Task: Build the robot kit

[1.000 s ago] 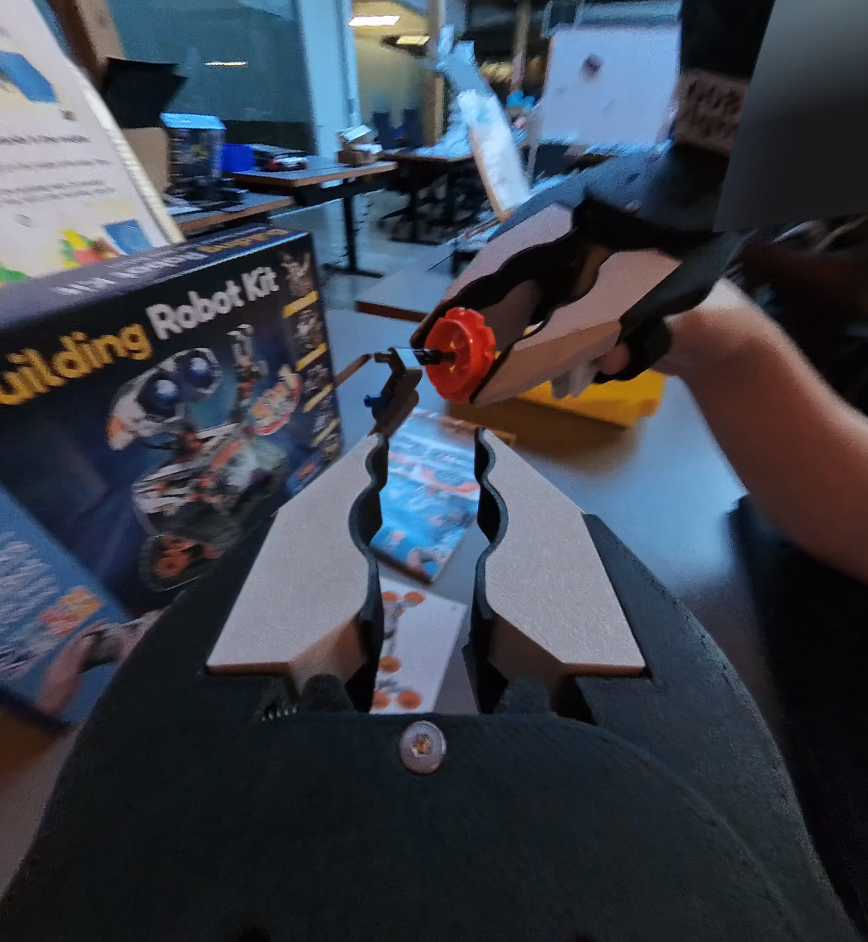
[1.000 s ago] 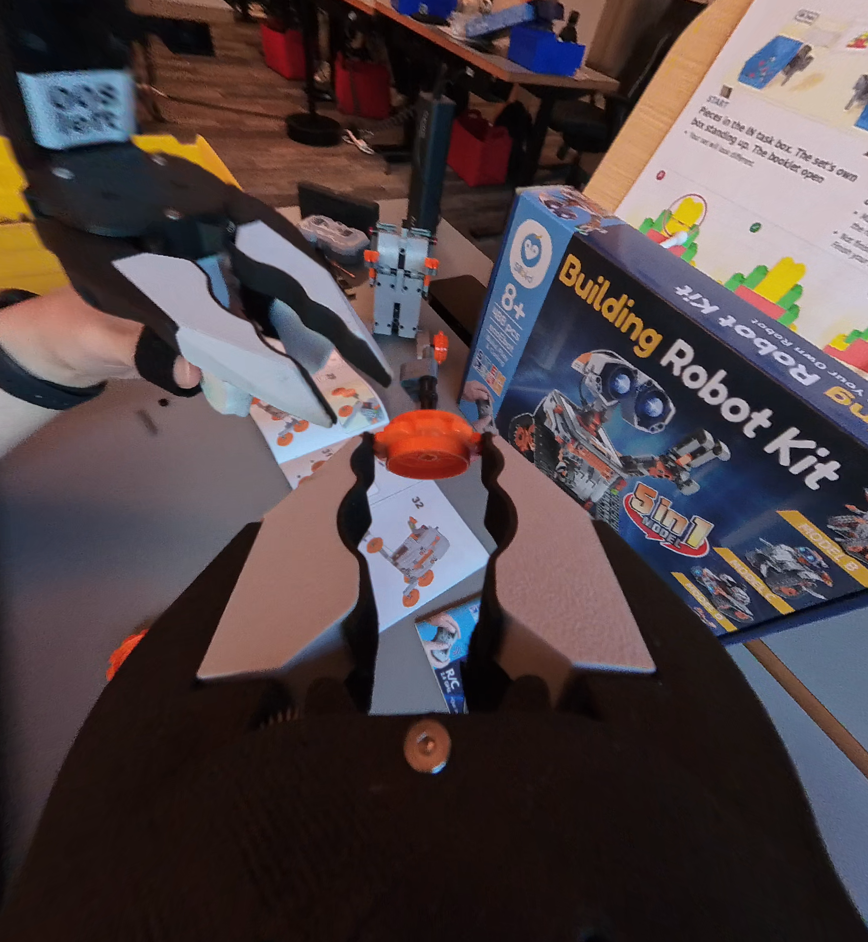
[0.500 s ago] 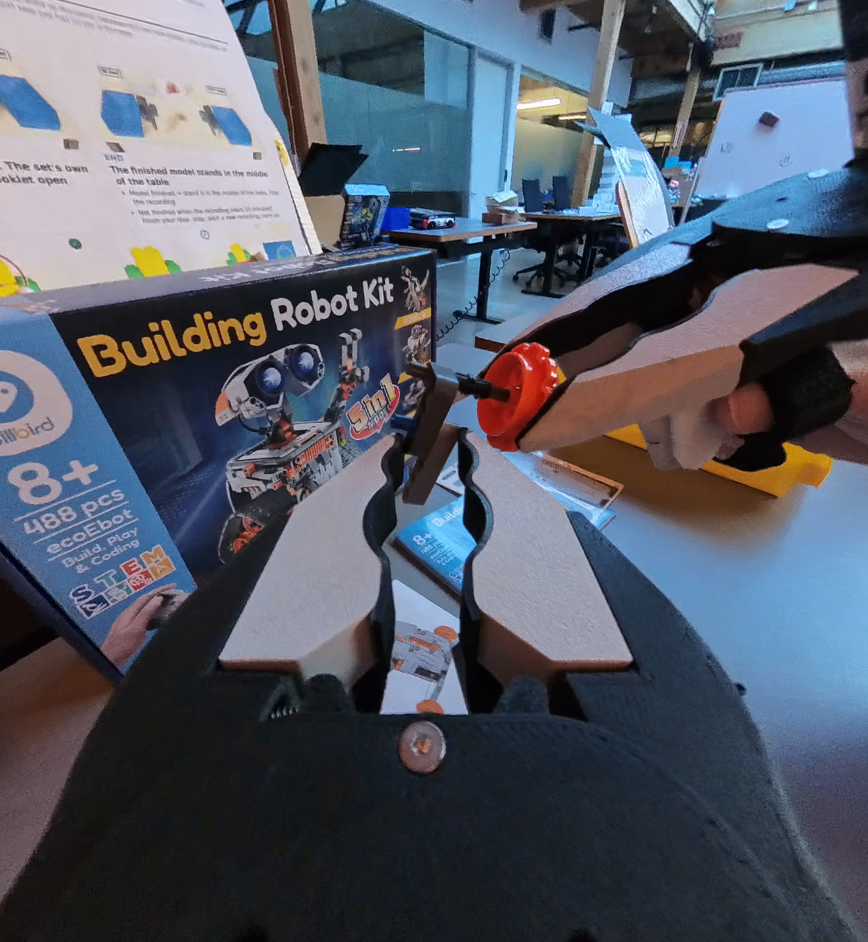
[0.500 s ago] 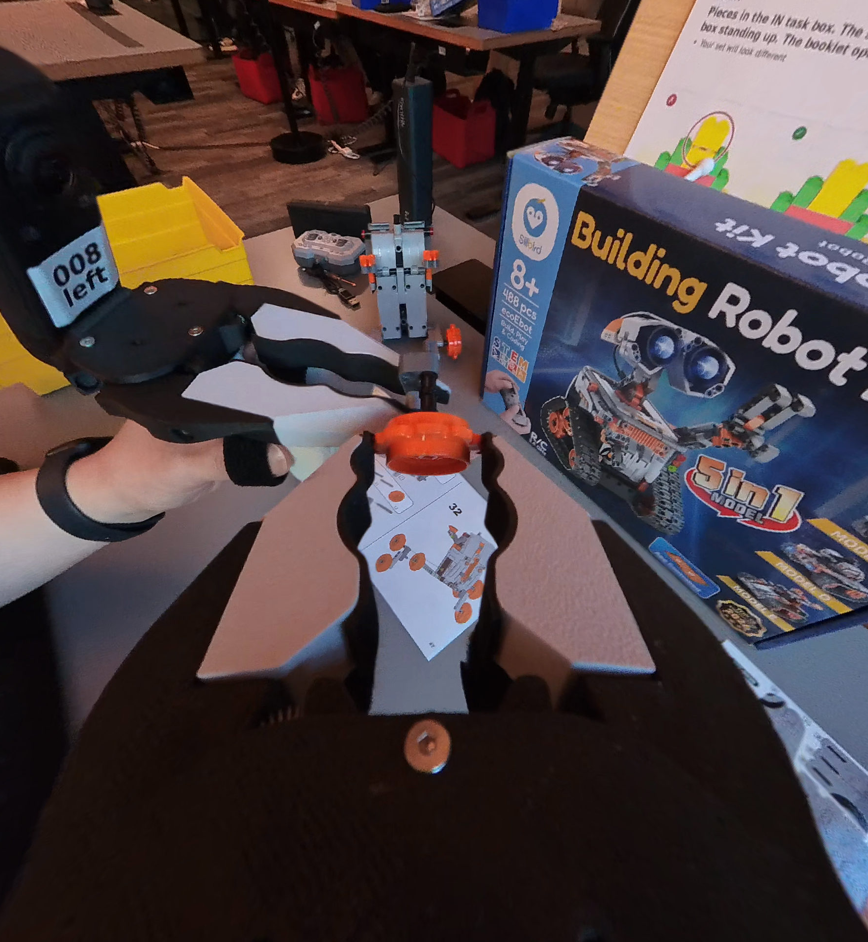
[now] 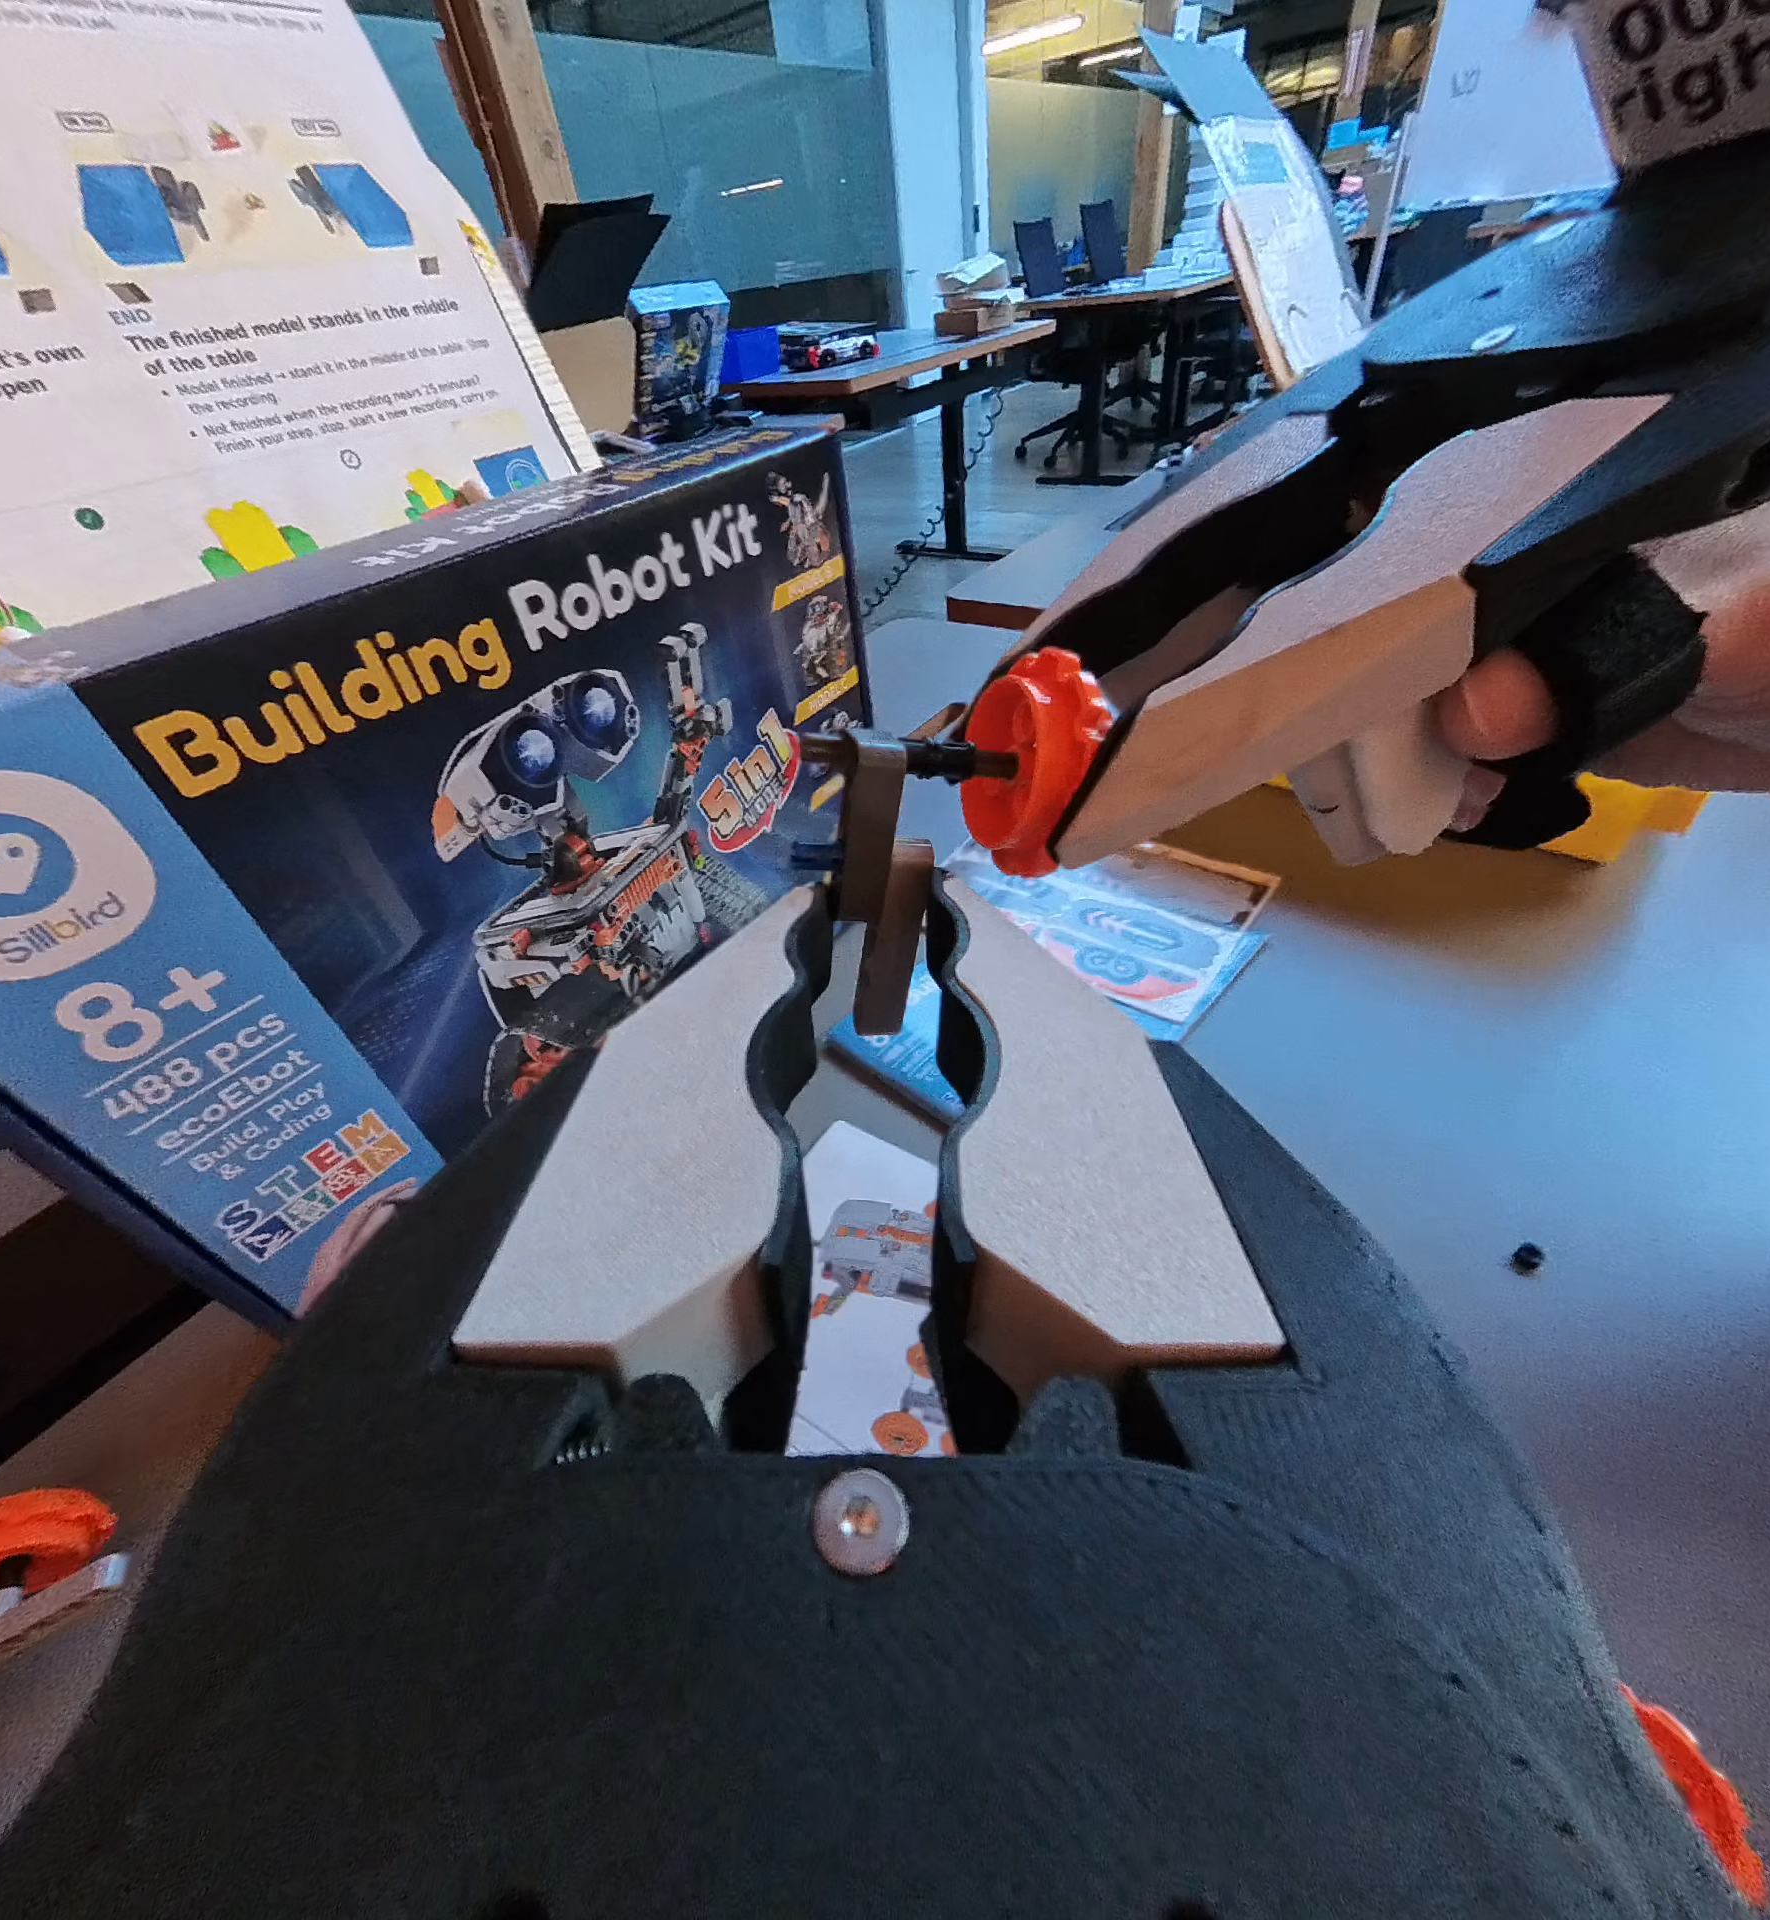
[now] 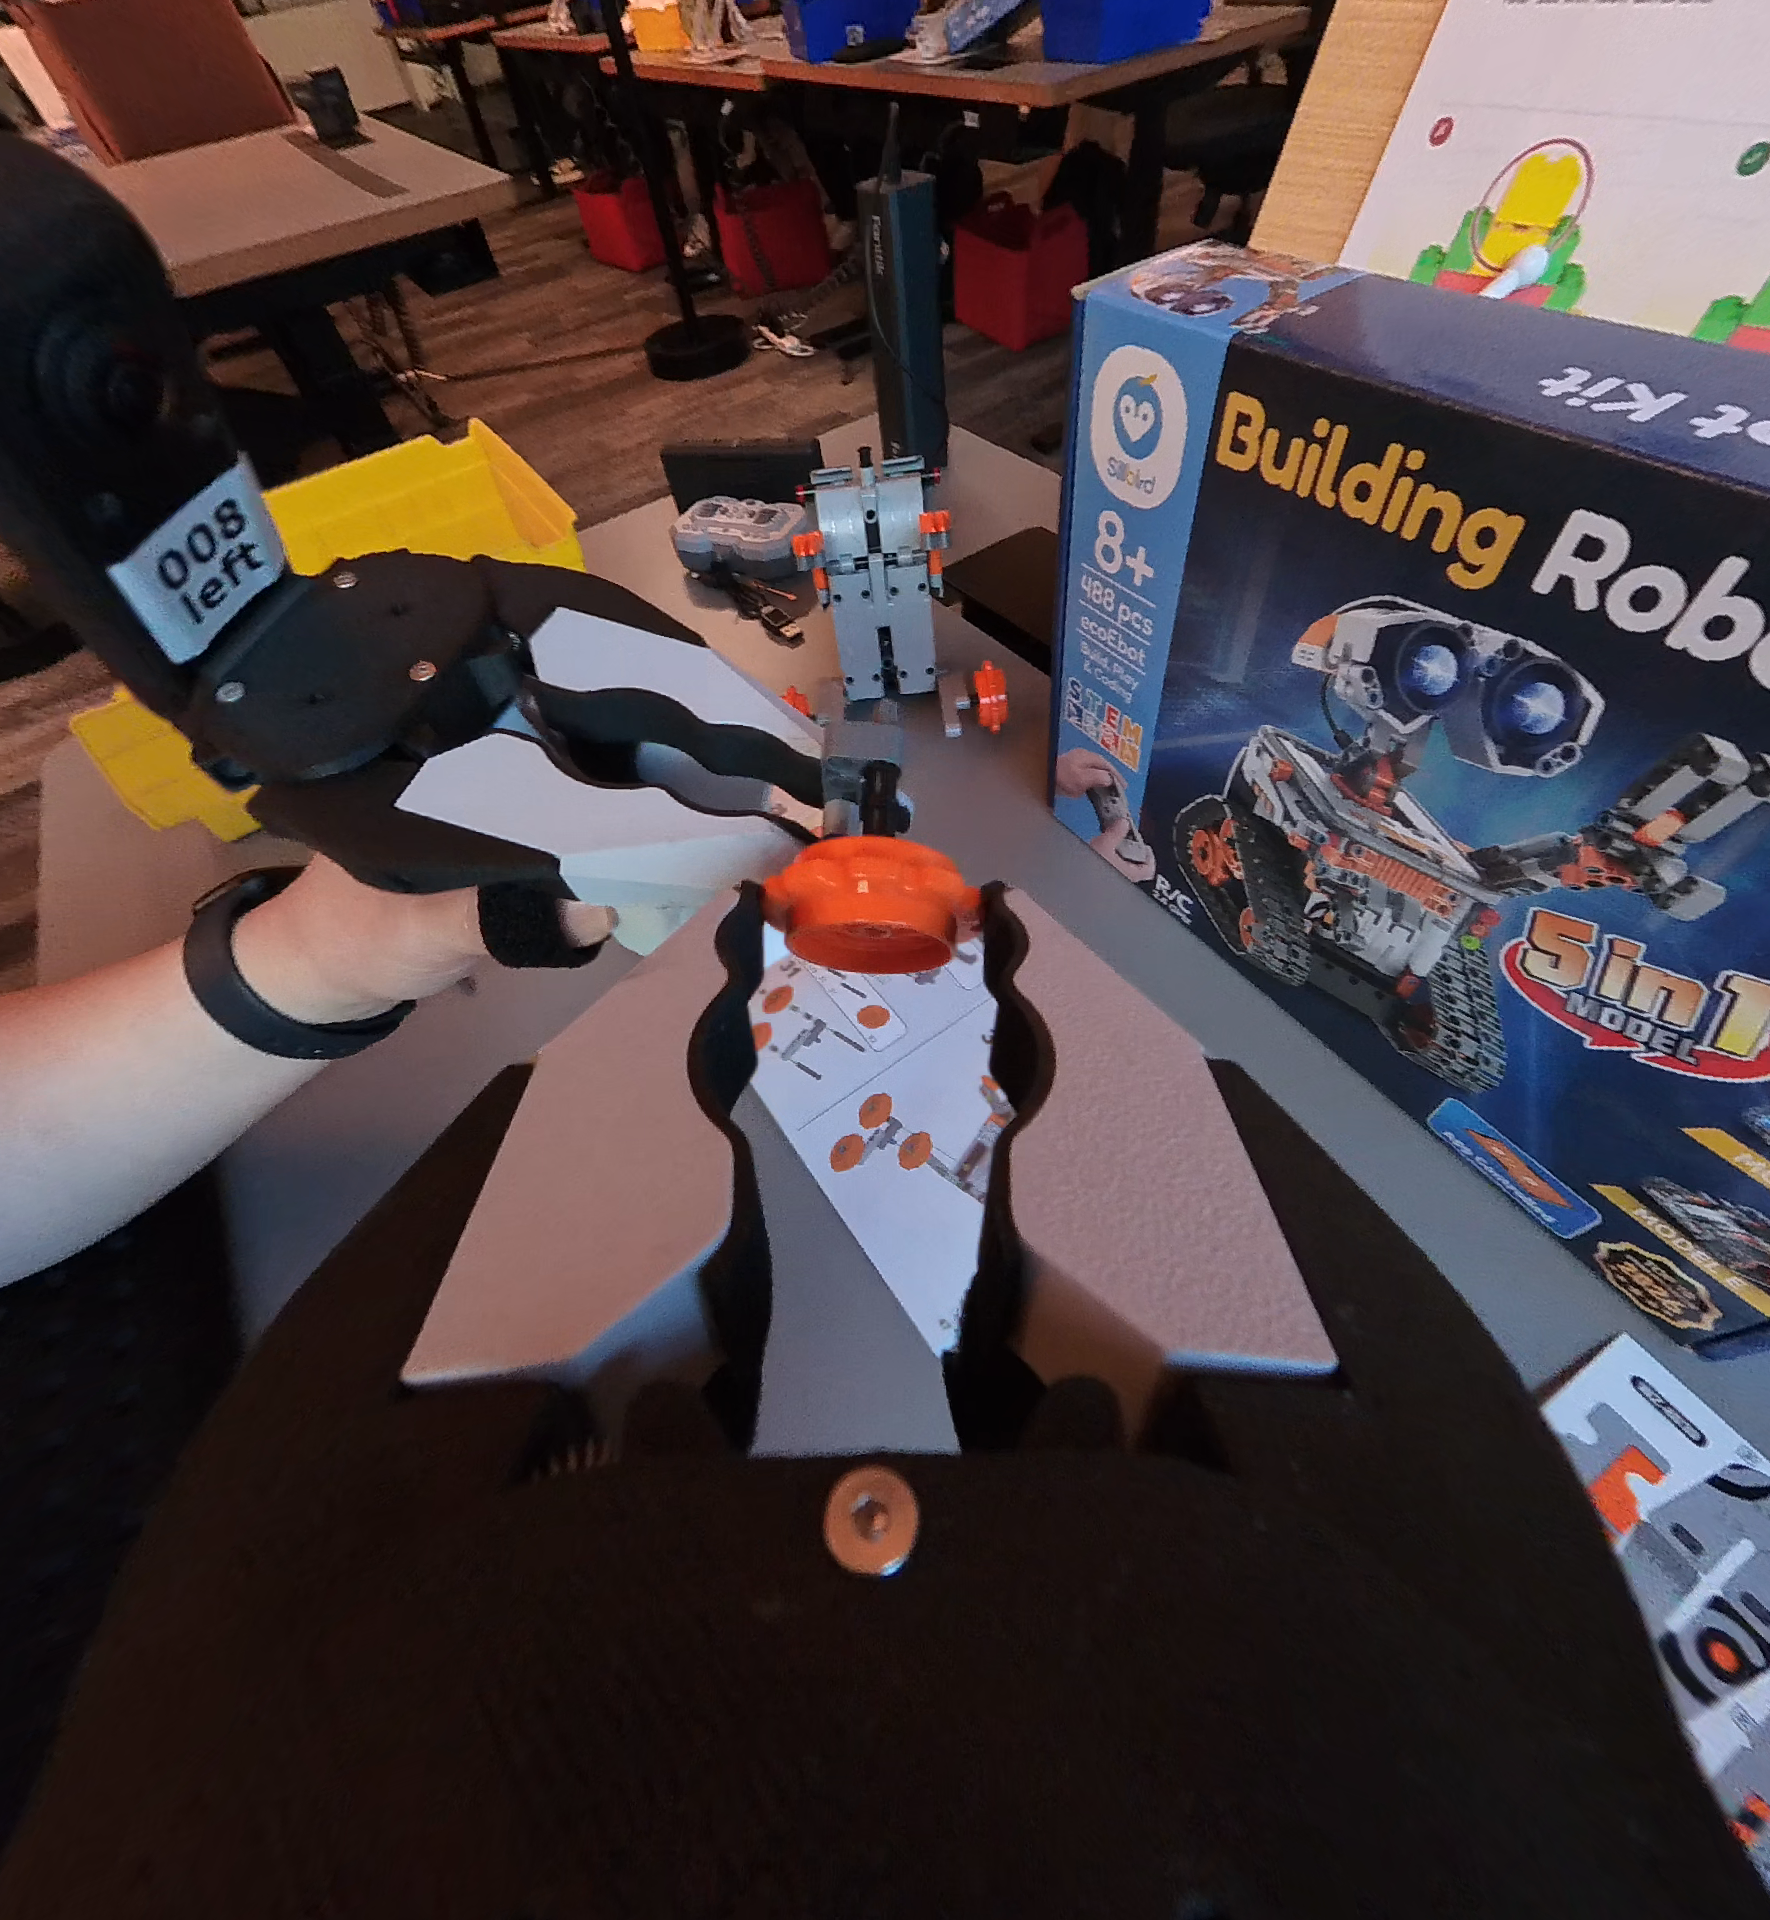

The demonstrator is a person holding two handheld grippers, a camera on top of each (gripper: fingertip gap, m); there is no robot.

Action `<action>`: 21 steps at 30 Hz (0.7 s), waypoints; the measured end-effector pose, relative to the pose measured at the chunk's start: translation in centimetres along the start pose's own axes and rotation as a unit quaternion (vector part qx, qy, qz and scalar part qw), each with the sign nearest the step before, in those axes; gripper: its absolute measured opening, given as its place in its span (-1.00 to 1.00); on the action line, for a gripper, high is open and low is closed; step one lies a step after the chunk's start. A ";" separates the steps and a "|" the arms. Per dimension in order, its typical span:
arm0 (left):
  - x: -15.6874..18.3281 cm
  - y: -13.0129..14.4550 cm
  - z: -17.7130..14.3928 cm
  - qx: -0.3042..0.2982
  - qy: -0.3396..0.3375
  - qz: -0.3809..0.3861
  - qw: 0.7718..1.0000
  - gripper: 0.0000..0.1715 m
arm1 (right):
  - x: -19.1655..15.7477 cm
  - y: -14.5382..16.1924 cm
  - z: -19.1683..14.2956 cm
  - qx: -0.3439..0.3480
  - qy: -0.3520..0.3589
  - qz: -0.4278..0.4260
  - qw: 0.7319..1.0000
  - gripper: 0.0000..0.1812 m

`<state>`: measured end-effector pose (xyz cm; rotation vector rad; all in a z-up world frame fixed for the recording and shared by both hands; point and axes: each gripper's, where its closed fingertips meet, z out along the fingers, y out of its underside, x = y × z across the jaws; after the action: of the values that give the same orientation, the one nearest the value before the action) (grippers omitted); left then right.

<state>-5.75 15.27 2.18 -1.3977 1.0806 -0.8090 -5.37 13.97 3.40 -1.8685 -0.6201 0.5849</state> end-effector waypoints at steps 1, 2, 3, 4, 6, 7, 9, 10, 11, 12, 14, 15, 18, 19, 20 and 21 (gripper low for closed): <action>0.1 -0.1 -0.1 0.002 0.008 -0.007 1.000 -0.83 | -0.2 -0.1 -0.1 0.002 -0.008 0.001 1.000 -0.55; 0.2 -0.1 -0.1 0.003 0.017 -0.013 1.000 -0.83 | -0.3 -0.2 -0.1 0.005 -0.014 -0.001 1.000 -0.55; 0.5 -0.2 -0.1 0.004 0.031 -0.022 0.999 -0.83 | -0.6 -0.2 -0.2 0.006 -0.025 -0.009 1.000 -0.55; 0.9 -0.3 -0.2 0.007 0.051 -0.034 0.998 -0.83 | -1.0 -0.1 -0.3 0.004 -0.038 -0.020 0.999 -0.53; 1.3 -0.5 -0.4 0.018 0.087 -0.065 0.994 -0.83 | -1.5 0.1 -0.5 -0.003 -0.055 -0.045 0.997 -0.52; 1.7 -0.6 -0.5 0.022 0.111 -0.081 0.990 -0.83 | -1.9 0.2 -0.6 -0.005 -0.067 -0.056 0.996 -0.52; 2.6 -0.7 -0.8 0.034 0.162 -0.108 0.980 -0.83 | -2.5 0.6 -1.1 -0.016 -0.093 -0.068 0.993 -0.44; 3.4 -0.8 -1.1 0.039 0.200 -0.118 0.972 -0.83 | -3.0 0.6 -1.5 -0.015 -0.116 -0.078 0.990 -0.39; 3.7 -0.8 -1.4 0.042 0.221 -0.127 0.966 -0.83 | -3.7 0.7 -2.2 -0.011 -0.140 -0.090 0.986 -0.34; 3.9 -0.8 -1.5 0.044 0.237 -0.135 0.961 -0.83 | -4.3 0.8 -2.9 -0.006 -0.166 -0.107 0.980 -0.27; 5.2 -0.9 -2.3 0.043 0.302 -0.158 0.939 -0.83 | -5.2 0.8 -4.4 0.023 -0.205 -0.150 0.967 -0.13; 5.6 -1.1 -2.8 0.051 0.325 -0.164 0.930 -0.83 | -5.5 0.9 -5.1 0.038 -0.216 -0.162 0.962 -0.05; 7.1 -1.7 -3.9 0.057 0.382 -0.170 0.907 -0.83 | -6.4 0.7 -6.0 0.063 -0.261 -0.146 0.952 0.00; 7.3 -1.5 -3.9 0.047 0.383 -0.163 0.908 -0.83 | -6.1 0.2 -5.6 0.068 -0.257 -0.120 0.957 -0.01; 7.4 -1.1 -3.8 0.038 0.380 -0.153 0.912 -0.83 | -5.9 -0.2 -5.1 0.068 -0.256 -0.094 0.960 0.00; 7.5 -0.8 -3.7 0.032 0.377 -0.143 0.915 -0.83 | -6.0 -0.3 -4.7 0.064 -0.261 -0.076 0.960 -0.01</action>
<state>-6.43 6.88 2.65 -1.2177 1.4149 -1.6716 -6.82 6.95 5.94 -1.5280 -1.0335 1.0039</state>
